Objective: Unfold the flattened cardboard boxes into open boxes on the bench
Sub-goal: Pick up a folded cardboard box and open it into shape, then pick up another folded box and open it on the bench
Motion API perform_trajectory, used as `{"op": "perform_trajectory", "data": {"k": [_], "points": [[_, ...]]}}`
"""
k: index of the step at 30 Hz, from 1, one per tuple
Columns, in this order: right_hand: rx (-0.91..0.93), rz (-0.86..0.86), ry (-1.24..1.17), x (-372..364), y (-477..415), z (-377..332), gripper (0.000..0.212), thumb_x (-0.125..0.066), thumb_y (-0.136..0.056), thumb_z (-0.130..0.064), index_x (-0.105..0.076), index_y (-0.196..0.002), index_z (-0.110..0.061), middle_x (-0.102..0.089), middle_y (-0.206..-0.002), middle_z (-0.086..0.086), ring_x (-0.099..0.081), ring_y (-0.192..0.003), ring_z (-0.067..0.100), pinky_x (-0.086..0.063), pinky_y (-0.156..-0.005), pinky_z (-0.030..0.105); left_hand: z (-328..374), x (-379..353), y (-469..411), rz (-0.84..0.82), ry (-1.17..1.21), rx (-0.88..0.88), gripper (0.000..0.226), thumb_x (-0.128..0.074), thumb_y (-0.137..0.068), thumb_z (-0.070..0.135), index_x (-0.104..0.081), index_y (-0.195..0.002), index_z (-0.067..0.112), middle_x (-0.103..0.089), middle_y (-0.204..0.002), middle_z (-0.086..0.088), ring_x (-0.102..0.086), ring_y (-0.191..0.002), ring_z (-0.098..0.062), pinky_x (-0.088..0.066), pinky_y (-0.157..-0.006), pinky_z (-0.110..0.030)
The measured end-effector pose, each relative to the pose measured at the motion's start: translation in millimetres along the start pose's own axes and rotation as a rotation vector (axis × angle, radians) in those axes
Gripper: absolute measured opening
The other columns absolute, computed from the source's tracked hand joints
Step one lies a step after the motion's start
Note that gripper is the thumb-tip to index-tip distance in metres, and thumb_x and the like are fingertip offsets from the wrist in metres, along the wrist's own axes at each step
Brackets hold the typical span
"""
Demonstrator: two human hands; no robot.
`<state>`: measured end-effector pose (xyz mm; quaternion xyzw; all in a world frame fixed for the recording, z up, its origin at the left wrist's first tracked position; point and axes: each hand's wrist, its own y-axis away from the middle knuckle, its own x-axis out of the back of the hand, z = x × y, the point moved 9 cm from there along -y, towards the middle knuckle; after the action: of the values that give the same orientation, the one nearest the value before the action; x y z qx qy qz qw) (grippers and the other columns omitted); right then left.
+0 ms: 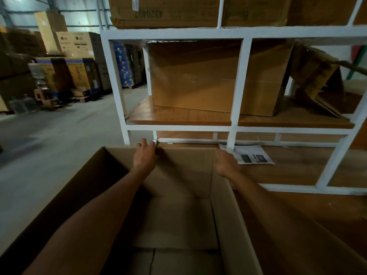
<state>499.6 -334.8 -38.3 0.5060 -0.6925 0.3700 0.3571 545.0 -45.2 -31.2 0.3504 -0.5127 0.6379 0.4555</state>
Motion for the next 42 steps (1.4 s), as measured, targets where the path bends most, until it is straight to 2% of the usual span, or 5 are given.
{"op": "perform_trajectory", "data": {"k": [9, 16, 28, 37, 42], "points": [[0.003, 0.001, -0.050, 9.2, -7.9, -8.0, 0.012, -0.056, -0.096, -0.016, -0.059, -0.107, -0.018, -0.059, -0.096, 0.002, -0.058, -0.084, 0.018, -0.053, -0.076, 0.034, -12.2, -13.3, -5.2, -0.059, 0.131, -0.041, 0.072, -0.065, -0.085, 0.009, -0.033, -0.149, 0.017, -0.028, -0.153, -0.012, -0.029, -0.139, -0.031, -0.037, -0.111, -0.043], [0.132, -0.219, -0.099, 22.4, 62.3, -14.0, 0.051, -0.052, -0.093, -0.007, -0.044, -0.144, -0.010, -0.052, -0.138, 0.016, -0.055, -0.114, 0.029, -0.043, -0.088, 0.032, -7.8, 13.2, 46.9, -0.253, 0.112, -0.141, 0.081, -0.069, -0.087, 0.024, -0.022, -0.153, 0.022, -0.008, -0.163, -0.011, -0.022, -0.147, -0.032, -0.033, -0.112, -0.043], [0.006, -0.189, -0.463, 57.2, 270.2, 36.8, 0.044, -0.058, -0.095, -0.016, -0.057, -0.137, -0.030, -0.053, -0.142, 0.001, -0.051, -0.128, 0.020, -0.046, -0.098, 0.032, 126.2, 135.1, 329.6, -0.727, 0.304, -0.627, 0.032, -0.048, -0.098, 0.043, -0.058, -0.126, 0.029, -0.057, -0.110, 0.017, -0.055, -0.100, 0.002, -0.043, -0.082, -0.015], [0.030, -0.185, -0.738, 75.2, 404.1, 60.1, 0.053, -0.054, -0.098, -0.033, -0.037, -0.148, -0.044, -0.035, -0.157, -0.010, -0.035, -0.142, 0.012, -0.033, -0.115, 0.049, 128.8, 140.8, 448.5, 0.079, 0.123, -0.461, 0.040, -0.035, -0.091, 0.046, -0.066, -0.082, 0.023, -0.069, -0.076, 0.000, -0.063, -0.068, -0.021, -0.048, -0.068, -0.031], [0.084, -0.164, -0.713, 93.5, 443.7, 83.4, 0.056, -0.053, -0.099, -0.039, -0.034, -0.151, -0.033, -0.039, -0.155, -0.006, -0.037, -0.140, 0.009, -0.034, -0.116, 0.042, 148.7, 130.4, 493.0, 0.330, 0.244, -0.351, 0.029, -0.050, -0.094, 0.034, -0.069, -0.106, 0.016, -0.067, -0.122, -0.005, -0.055, -0.122, -0.026, -0.026, -0.108, -0.043]]}}
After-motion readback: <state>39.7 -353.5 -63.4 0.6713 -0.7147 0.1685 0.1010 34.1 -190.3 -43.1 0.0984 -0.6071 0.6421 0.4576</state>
